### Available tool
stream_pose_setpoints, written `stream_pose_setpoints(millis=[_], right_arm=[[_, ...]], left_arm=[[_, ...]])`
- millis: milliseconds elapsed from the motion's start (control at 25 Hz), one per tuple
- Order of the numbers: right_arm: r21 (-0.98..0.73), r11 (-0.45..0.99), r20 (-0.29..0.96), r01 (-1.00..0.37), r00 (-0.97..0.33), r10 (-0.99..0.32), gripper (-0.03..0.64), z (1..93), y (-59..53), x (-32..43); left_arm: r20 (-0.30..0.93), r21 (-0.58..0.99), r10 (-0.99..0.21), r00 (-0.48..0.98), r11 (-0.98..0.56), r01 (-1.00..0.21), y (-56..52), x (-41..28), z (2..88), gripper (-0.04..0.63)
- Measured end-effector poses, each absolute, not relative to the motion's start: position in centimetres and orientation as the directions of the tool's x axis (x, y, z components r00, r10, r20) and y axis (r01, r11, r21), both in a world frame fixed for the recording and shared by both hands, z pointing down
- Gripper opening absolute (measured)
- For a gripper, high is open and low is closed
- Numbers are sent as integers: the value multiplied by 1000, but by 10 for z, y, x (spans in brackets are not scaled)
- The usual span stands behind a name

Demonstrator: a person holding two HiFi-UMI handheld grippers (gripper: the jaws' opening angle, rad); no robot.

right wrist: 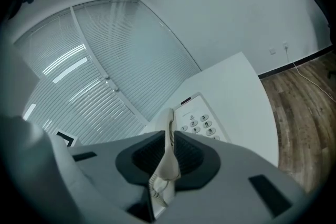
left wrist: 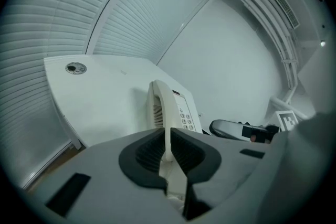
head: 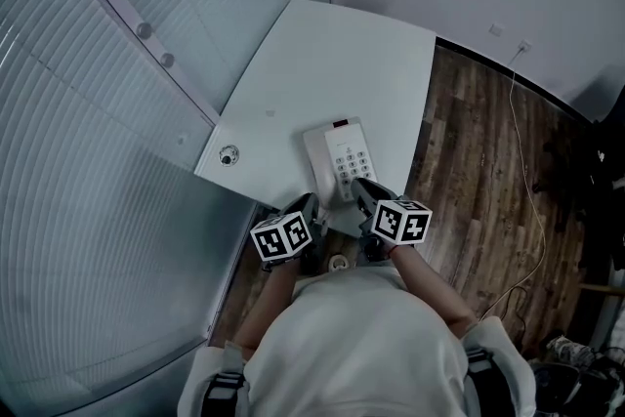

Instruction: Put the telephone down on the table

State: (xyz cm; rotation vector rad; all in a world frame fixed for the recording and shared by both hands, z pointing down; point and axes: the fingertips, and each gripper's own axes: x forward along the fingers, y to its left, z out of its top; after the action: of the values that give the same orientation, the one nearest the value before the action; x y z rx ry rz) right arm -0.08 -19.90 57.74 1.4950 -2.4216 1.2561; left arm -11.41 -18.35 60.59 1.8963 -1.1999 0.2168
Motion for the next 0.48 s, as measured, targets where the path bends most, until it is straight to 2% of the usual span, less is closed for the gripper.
stream_pose_setpoints(millis=[480], right_arm=[[-605,256,398,-754,-565,-723,54,567,-165,-17]], left_arm=[[514,577,-645,566,-228,-784,-161,-111,594,44]])
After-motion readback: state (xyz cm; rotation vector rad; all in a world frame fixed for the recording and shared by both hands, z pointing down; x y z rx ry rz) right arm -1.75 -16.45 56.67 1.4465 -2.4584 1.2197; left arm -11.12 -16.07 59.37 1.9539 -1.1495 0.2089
